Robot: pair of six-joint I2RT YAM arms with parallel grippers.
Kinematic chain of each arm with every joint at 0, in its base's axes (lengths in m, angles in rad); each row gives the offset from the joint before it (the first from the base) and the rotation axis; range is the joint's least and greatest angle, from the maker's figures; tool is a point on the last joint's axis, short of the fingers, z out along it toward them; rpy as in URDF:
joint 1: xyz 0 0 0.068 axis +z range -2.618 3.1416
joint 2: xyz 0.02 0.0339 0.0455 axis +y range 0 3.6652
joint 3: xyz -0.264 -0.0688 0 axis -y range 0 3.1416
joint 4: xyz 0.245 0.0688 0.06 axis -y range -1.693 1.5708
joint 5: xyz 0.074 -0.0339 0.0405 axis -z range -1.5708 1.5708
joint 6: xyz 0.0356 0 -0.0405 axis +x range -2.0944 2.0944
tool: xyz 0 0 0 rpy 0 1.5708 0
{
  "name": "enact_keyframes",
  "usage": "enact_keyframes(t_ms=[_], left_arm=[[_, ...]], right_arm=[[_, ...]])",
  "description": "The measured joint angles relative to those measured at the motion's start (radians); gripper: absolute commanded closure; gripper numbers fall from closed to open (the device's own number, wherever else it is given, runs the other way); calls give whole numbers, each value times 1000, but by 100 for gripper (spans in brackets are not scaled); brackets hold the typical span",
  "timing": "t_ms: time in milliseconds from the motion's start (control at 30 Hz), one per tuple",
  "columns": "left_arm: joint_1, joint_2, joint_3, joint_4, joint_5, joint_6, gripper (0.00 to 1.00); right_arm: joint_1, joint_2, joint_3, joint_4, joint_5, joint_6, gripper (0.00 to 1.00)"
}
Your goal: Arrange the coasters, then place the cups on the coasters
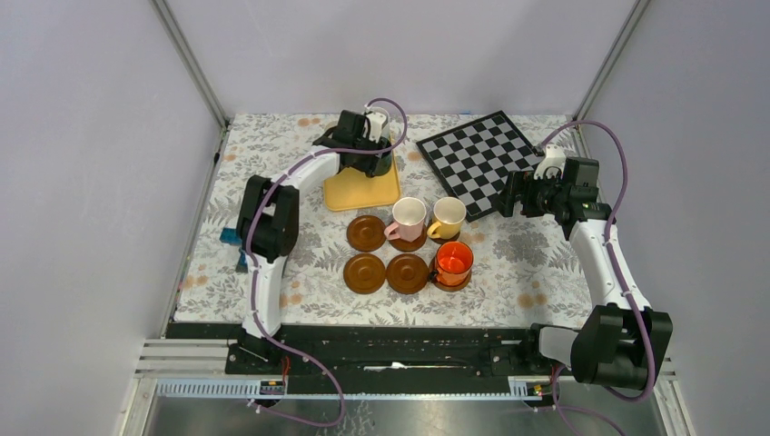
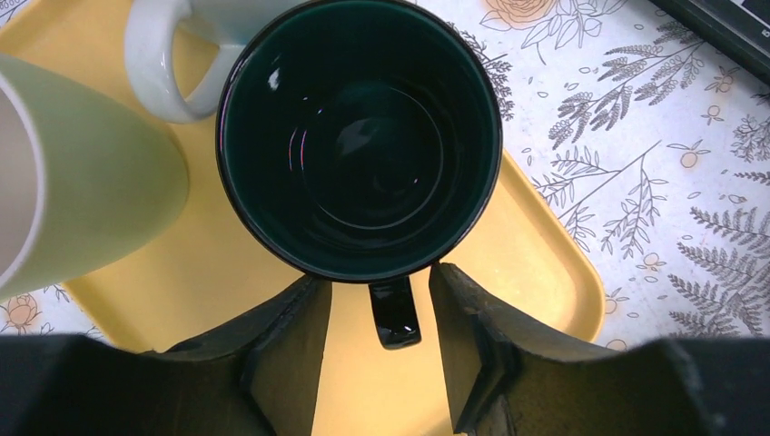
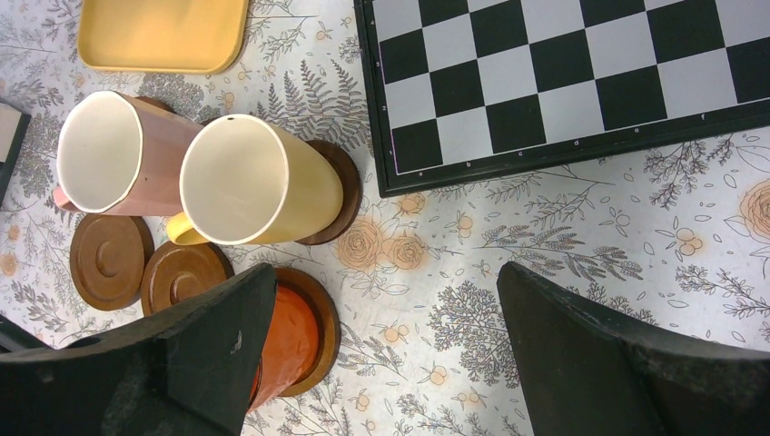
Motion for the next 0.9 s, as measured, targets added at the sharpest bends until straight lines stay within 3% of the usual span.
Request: enact_keyframes(t_ms=[100,400,633,900], left_arm=[[0,12,7,-2,-3,0,52],[0,54,57,-12,-7,-2,70],[2,68,78,-25,-14,-7,100],[8,30,29,-22,-14,-12,100]], right_arm=[[0,1,0,0,0,0,2],[0,4,0,0,0,0,2],[0,14,0,0,0,0,2],[0,17,0,0,0,-1,2]])
